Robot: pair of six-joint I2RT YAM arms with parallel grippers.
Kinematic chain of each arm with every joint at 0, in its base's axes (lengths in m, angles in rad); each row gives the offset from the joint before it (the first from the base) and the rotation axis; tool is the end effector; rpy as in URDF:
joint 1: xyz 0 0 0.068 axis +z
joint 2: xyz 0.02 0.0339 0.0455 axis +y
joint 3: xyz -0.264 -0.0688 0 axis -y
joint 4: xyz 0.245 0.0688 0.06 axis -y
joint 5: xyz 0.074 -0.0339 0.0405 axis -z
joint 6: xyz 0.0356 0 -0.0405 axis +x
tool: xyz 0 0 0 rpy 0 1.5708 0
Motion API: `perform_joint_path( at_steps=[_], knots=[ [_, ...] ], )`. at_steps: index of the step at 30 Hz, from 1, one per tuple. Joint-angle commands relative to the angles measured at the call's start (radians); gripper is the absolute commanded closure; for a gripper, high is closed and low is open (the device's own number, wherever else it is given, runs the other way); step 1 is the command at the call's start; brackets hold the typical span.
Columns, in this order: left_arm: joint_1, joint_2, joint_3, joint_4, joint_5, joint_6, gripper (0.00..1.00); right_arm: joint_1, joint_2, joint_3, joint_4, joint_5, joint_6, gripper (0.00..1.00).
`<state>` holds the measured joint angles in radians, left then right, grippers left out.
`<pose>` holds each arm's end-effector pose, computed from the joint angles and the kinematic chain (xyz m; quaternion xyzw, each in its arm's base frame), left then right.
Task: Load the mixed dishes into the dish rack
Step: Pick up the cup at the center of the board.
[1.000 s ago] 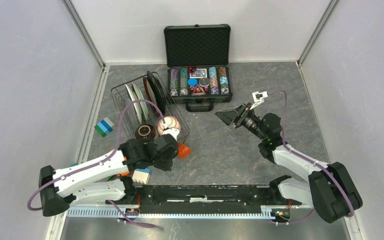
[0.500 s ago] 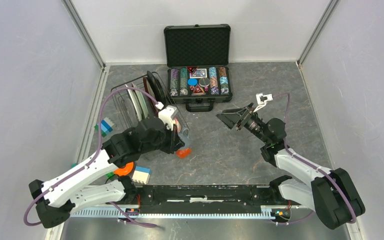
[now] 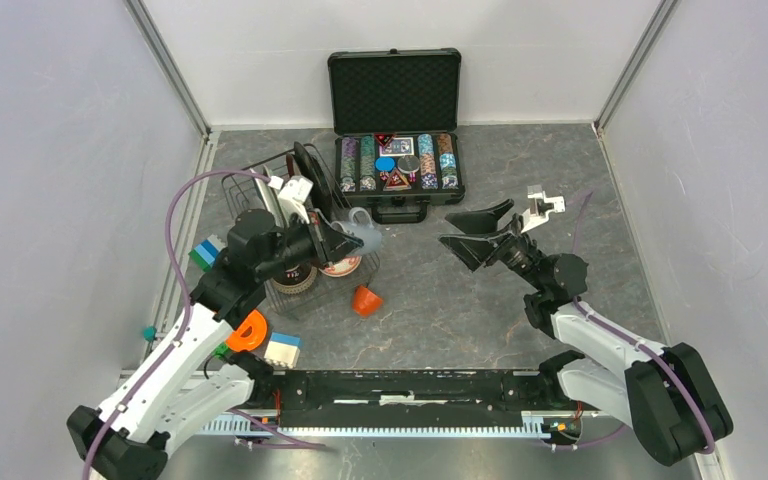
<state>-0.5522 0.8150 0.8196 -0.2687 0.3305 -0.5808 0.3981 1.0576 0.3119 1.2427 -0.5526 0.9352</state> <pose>0.1537 -0.1082 0.3386 0.0888 0.7846 -0.4320 0.4358 0.1797 0.0958 0.2711 -0.0955 0.5366 0.6209 0.5634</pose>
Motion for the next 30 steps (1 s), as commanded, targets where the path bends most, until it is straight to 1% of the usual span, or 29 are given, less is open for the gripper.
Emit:
perform_joint_path(
  at_steps=[1, 2, 4, 6, 10, 12, 14, 16, 19, 23, 25, 30],
  knots=[
    [0.107, -0.049, -0.052, 0.323, 0.227, -0.147, 0.98, 0.001, -0.017, 0.000, 0.136, -0.055, 0.016, 0.07],
    [0.132, -0.054, -0.077, 0.368, 0.263, -0.191, 0.98, 0.003, -0.021, 0.005, 0.135, -0.061, 0.015, 0.07],
    [0.174, -0.054, -0.140, 0.510, 0.327, -0.294, 0.98, 0.016, -0.034, 0.014, 0.120, -0.075, -0.001, 0.07],
    [0.210, -0.039, -0.210, 0.713, 0.362, -0.416, 0.98, 0.036, -0.043, 0.033, 0.074, -0.086, -0.035, 0.07],
    [0.251, 0.041, -0.288, 1.041, 0.427, -0.641, 0.98, 0.089, -0.055, 0.087, -0.082, -0.094, -0.144, 0.06],
    [0.253, 0.071, -0.304, 1.155, 0.442, -0.711, 0.98, 0.110, -0.053, 0.113, -0.167, -0.087, -0.202, 0.06],
    [0.253, 0.079, -0.306, 1.185, 0.450, -0.732, 0.98, 0.121, -0.040, 0.130, -0.221, -0.078, -0.226, 0.06],
    [0.253, 0.074, -0.300, 1.186, 0.471, -0.726, 0.98, 0.126, -0.025, 0.135, -0.213, -0.078, -0.219, 0.06],
    [0.252, 0.057, -0.298, 1.177, 0.511, -0.717, 0.98, 0.130, 0.005, 0.135, -0.160, -0.088, -0.180, 0.06],
    [0.252, 0.036, -0.321, 1.177, 0.548, -0.722, 0.98, 0.138, 0.058, 0.126, -0.018, -0.111, -0.083, 0.06],
    [0.252, 0.023, -0.338, 1.179, 0.557, -0.722, 0.98, 0.148, 0.085, 0.131, 0.025, -0.120, -0.055, 0.06],
    [0.247, 0.011, -0.362, 1.189, 0.572, -0.724, 0.98, 0.188, 0.116, 0.164, 0.004, -0.119, -0.072, 0.06]
  ],
)
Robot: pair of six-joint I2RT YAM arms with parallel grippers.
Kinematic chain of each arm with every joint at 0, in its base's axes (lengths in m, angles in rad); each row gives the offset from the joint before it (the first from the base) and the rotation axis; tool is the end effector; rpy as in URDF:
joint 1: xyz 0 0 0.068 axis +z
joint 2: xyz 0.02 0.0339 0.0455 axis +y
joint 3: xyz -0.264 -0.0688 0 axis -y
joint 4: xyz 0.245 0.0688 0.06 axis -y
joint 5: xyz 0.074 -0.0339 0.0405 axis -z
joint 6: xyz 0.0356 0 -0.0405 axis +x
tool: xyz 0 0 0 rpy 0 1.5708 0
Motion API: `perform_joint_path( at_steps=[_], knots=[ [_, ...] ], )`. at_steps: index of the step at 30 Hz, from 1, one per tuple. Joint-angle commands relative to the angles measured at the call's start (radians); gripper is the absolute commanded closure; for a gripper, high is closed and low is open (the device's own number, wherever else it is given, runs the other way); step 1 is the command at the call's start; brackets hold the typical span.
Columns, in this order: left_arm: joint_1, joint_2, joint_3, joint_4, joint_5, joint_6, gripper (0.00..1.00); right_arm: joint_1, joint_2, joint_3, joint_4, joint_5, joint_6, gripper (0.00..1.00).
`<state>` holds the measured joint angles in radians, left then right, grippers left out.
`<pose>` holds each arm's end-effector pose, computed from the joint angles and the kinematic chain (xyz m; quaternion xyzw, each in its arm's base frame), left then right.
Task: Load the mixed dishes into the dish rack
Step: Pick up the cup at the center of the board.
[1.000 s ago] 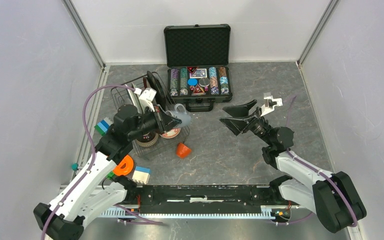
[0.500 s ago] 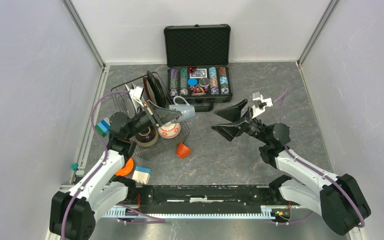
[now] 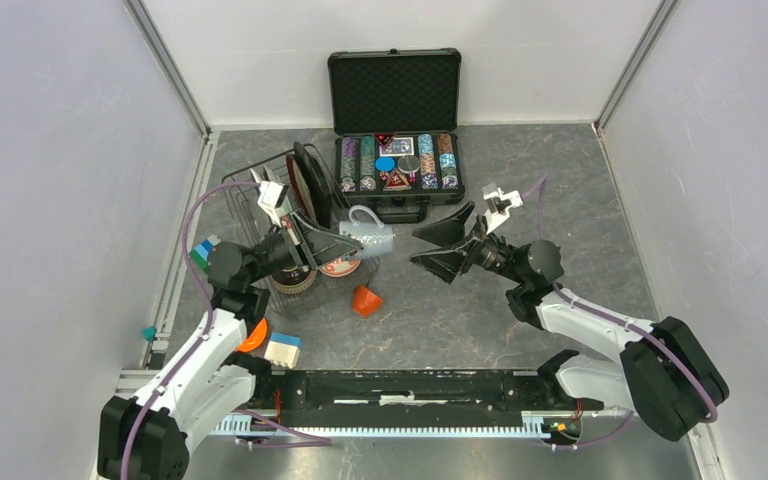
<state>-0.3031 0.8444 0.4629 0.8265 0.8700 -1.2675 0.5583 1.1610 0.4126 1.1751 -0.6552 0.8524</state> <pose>0.1655 -0.0803 0.3171 0.0913 0.5940 -0.7013 0.3834 0.1821 0.1393 0.2752 -0.1925 0.5467 0.6487 0.4932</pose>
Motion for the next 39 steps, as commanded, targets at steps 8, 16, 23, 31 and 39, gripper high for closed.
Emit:
perform_joint_path(
  at_steps=[8, 16, 23, 31, 39],
  knots=[
    [-0.026, 0.011, -0.001, 0.176, 0.065, -0.070, 0.98, 0.061, 0.040, 0.092, 0.012, 0.002, -0.024, 0.06],
    [-0.055, 0.042, -0.018, 0.254, 0.069, -0.095, 0.98, 0.093, 0.063, 0.118, -0.002, 0.009, -0.024, 0.06],
    [-0.066, 0.053, -0.012, 0.267, 0.063, -0.098, 0.98, 0.121, 0.100, 0.129, 0.075, 0.001, 0.021, 0.12],
    [-0.097, 0.070, -0.010, 0.272, 0.046, -0.091, 0.98, 0.136, 0.141, 0.133, 0.168, -0.004, 0.064, 0.16],
    [-0.101, 0.050, -0.005, 0.232, 0.024, -0.058, 0.98, 0.144, 0.155, 0.145, 0.180, -0.019, 0.073, 0.22]
  ],
)
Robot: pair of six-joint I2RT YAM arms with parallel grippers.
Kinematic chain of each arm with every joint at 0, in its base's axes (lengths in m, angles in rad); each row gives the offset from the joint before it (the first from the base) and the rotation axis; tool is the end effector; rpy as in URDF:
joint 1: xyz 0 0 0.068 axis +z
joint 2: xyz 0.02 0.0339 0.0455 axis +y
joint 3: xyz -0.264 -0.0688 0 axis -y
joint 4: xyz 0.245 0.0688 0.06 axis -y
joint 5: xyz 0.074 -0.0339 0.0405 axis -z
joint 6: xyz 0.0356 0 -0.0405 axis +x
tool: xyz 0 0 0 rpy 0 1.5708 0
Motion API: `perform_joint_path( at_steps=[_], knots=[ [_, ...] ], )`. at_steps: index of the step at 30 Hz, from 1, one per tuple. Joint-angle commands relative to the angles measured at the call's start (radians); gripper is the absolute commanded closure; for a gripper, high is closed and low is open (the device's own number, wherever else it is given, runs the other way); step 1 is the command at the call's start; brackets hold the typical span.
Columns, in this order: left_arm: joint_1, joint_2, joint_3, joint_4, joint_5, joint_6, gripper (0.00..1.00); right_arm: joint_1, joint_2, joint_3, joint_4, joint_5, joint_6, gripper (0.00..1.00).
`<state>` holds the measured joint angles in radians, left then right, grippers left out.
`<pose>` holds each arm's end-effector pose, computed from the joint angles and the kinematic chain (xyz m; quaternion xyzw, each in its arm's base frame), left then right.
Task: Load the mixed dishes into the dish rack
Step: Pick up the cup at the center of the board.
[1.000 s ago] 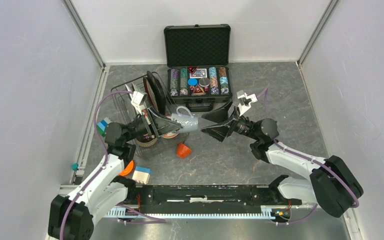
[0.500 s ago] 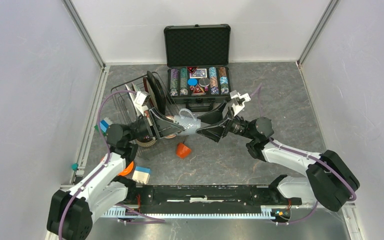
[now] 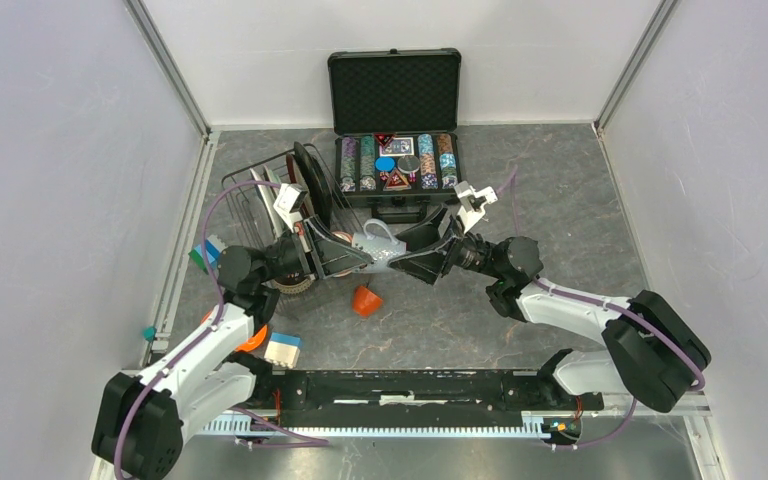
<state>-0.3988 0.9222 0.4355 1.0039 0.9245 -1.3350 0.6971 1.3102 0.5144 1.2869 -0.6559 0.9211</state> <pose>0.1623 -0.0992 0.3095 0.1410 0.5755 -0.7349 0.3298 0.1827 0.1813 0.2837 -0.2202 0.5144 0.7019 0.4406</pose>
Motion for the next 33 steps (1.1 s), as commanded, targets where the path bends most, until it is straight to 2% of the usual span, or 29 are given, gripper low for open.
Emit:
perform_joint_path(
  at_steps=[1, 3, 5, 11, 17, 23, 31, 33],
  knots=[
    [-0.005, -0.032, 0.023, 0.042, -0.035, 0.018, 0.98, 0.005, 0.006, 0.046, 0.063, -0.024, 0.000, 0.18],
    [-0.004, -0.040, 0.028, 0.018, -0.039, 0.034, 0.98, 0.005, 0.002, 0.047, 0.040, -0.027, -0.013, 0.14],
    [-0.005, -0.045, 0.031, 0.006, -0.038, 0.042, 0.98, 0.005, -0.002, 0.046, 0.028, -0.022, -0.022, 0.15],
    [-0.004, -0.050, 0.026, 0.002, -0.037, 0.042, 0.98, 0.005, -0.002, 0.047, 0.028, -0.024, -0.022, 0.32],
    [-0.005, -0.053, 0.023, -0.011, -0.045, 0.045, 0.98, 0.005, -0.002, 0.049, 0.024, -0.025, -0.022, 0.57],
    [-0.005, -0.080, 0.024, -0.145, -0.080, 0.117, 0.98, 0.006, -0.018, 0.047, -0.021, -0.015, -0.048, 0.76],
    [-0.004, -0.101, 0.031, -0.233, -0.105, 0.164, 0.97, 0.006, -0.043, 0.049, -0.089, 0.009, -0.090, 0.87],
    [-0.003, -0.098, 0.035, -0.242, -0.108, 0.170, 0.91, 0.005, -0.043, 0.049, -0.089, 0.008, -0.089, 0.89]
  ],
)
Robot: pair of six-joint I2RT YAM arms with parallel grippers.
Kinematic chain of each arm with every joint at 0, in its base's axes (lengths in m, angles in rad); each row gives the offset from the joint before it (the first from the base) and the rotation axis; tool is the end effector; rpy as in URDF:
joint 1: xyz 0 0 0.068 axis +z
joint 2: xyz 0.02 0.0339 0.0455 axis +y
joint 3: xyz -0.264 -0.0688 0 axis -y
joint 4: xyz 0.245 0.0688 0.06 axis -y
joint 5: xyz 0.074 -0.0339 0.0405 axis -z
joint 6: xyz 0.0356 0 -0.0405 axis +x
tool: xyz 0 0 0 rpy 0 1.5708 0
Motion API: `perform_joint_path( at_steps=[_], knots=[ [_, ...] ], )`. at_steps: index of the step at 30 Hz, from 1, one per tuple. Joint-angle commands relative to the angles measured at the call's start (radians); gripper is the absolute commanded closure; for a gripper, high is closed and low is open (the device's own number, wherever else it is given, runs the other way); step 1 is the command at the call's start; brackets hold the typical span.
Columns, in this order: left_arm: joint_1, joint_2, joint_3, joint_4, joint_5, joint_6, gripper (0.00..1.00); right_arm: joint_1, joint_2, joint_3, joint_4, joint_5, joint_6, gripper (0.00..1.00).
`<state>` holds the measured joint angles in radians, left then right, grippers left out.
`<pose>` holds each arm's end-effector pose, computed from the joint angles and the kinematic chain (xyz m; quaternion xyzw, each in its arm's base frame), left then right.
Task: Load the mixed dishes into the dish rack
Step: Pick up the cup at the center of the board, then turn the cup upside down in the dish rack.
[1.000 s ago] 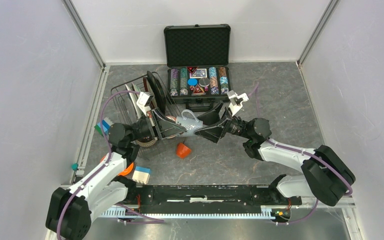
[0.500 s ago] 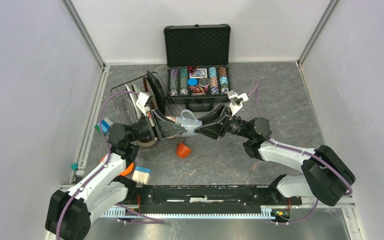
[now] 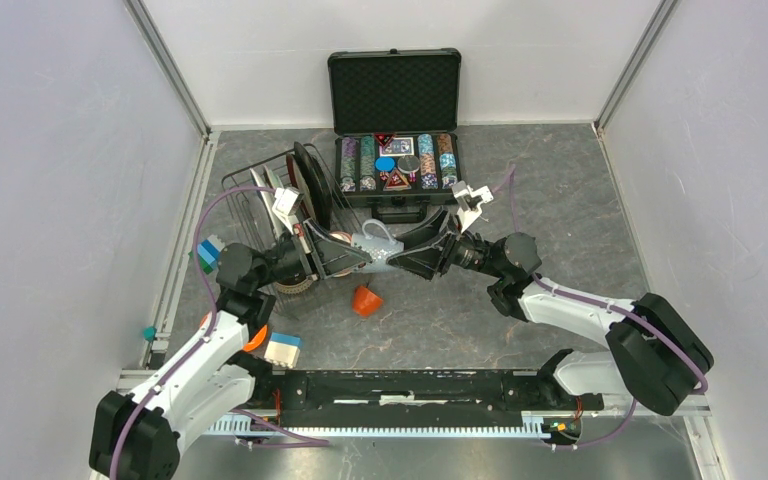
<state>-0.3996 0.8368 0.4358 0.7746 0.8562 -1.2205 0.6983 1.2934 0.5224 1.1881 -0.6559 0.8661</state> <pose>0.1579 -0.0959 0.3047 0.1099 0.6069 -0.7057 0.3487 0.1842 0.1829 0.2811 -0.2258 0.5371 0.6839 0.4391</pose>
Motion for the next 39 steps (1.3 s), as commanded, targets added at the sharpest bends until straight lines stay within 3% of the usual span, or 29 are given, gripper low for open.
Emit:
perform_joint_path(
  at_steps=[1, 7, 13, 20, 23, 28, 34, 39],
  knots=[
    [-0.003, -0.010, 0.038, -0.019, -0.040, 0.060, 0.83, 0.004, -0.026, 0.039, 0.010, 0.009, -0.034, 0.91],
    [-0.004, -0.016, 0.052, -0.106, -0.031, 0.119, 0.37, 0.003, -0.029, 0.041, -0.025, 0.026, -0.050, 0.97],
    [-0.003, -0.039, 0.073, -0.266, -0.055, 0.217, 0.21, 0.004, -0.035, 0.048, -0.111, 0.056, -0.097, 1.00],
    [-0.002, -0.119, 0.221, -0.897, -0.312, 0.559, 0.00, 0.003, -0.045, 0.071, -0.257, 0.109, -0.195, 1.00],
    [-0.002, -0.135, 0.290, -1.108, -0.460, 0.664, 0.00, 0.004, -0.046, 0.081, -0.310, 0.136, -0.236, 1.00],
    [-0.003, -0.170, 0.358, -1.351, -0.846, 0.709, 0.00, 0.008, -0.024, 0.130, -0.407, 0.165, -0.319, 1.00],
    [-0.002, -0.241, 0.362, -1.441, -1.232, 0.662, 0.00, 0.057, 0.047, 0.309, -0.672, 0.211, -0.564, 1.00],
    [-0.003, -0.344, 0.363, -1.468, -1.372, 0.660, 0.00, 0.119, 0.189, 0.566, -0.955, 0.218, -0.832, 1.00]
  ],
)
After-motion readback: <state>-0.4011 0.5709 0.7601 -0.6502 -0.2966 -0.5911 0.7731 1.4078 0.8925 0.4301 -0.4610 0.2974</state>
